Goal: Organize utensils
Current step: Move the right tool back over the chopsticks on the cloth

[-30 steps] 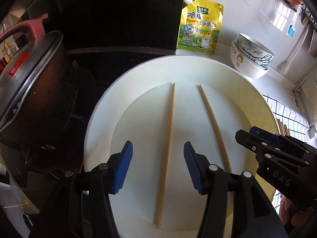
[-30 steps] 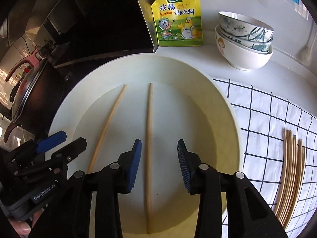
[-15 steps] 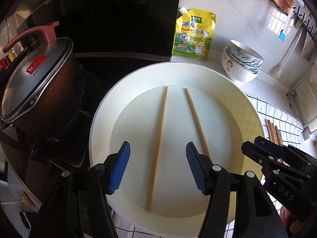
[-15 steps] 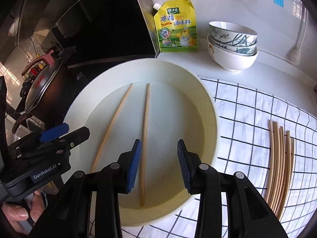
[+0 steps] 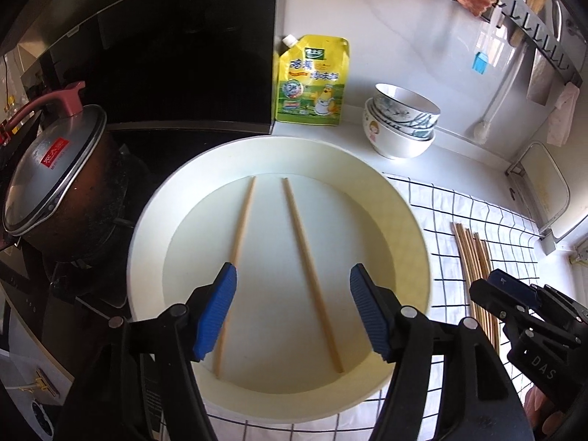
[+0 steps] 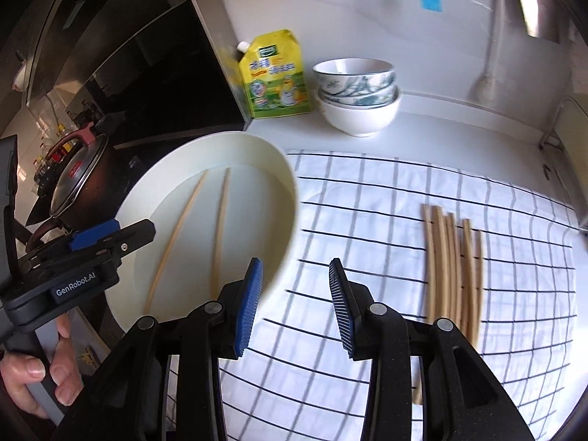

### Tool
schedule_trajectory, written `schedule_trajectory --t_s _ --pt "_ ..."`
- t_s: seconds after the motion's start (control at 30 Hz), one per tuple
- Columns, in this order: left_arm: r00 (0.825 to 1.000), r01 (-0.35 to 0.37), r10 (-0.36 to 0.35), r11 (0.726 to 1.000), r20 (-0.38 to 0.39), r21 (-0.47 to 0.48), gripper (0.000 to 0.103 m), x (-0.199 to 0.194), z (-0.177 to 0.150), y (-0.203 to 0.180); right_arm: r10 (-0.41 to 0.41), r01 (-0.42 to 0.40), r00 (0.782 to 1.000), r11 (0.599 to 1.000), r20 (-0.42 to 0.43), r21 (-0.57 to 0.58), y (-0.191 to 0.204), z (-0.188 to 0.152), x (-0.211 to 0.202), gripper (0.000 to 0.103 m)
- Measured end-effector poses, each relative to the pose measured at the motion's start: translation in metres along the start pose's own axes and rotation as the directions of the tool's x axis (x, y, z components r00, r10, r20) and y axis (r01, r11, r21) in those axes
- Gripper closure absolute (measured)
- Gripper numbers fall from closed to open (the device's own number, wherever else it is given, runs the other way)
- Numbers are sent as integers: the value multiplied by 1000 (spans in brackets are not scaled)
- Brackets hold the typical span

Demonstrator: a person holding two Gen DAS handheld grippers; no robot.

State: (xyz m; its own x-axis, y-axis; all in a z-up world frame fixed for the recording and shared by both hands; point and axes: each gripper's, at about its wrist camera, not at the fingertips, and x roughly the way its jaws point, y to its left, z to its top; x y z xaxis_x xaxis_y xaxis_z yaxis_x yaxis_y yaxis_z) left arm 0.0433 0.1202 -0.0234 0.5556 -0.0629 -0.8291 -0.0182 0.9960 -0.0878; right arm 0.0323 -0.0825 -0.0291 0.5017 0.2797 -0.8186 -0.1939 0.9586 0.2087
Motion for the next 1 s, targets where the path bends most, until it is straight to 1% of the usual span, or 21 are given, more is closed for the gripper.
schedule_trajectory --t_s 0.27,0.67,0.8,0.9,1.0 --pt "999 38 -38 998 -7 42 40 -3 -5 -48 -66 64 998 995 16 77 -59 -19 -24 67" --pt "989 148 -148 981 -3 122 38 -7 -12 -131 -190 187 982 968 -3 167 -145 -47 -48 67" --pt "985 173 -172 973 -19 153 38 -3 -18 -158 -213 214 977 959 -25 184 -165 -59 -48 66" --pt "983 181 -176 968 -43 174 38 4 -24 -176 -223 227 974 957 -41 180 -174 -67 -44 65" --pt "983 184 -176 964 -60 190 38 10 -30 -189 -228 234 972 957 -55 169 -182 -73 -37 62"
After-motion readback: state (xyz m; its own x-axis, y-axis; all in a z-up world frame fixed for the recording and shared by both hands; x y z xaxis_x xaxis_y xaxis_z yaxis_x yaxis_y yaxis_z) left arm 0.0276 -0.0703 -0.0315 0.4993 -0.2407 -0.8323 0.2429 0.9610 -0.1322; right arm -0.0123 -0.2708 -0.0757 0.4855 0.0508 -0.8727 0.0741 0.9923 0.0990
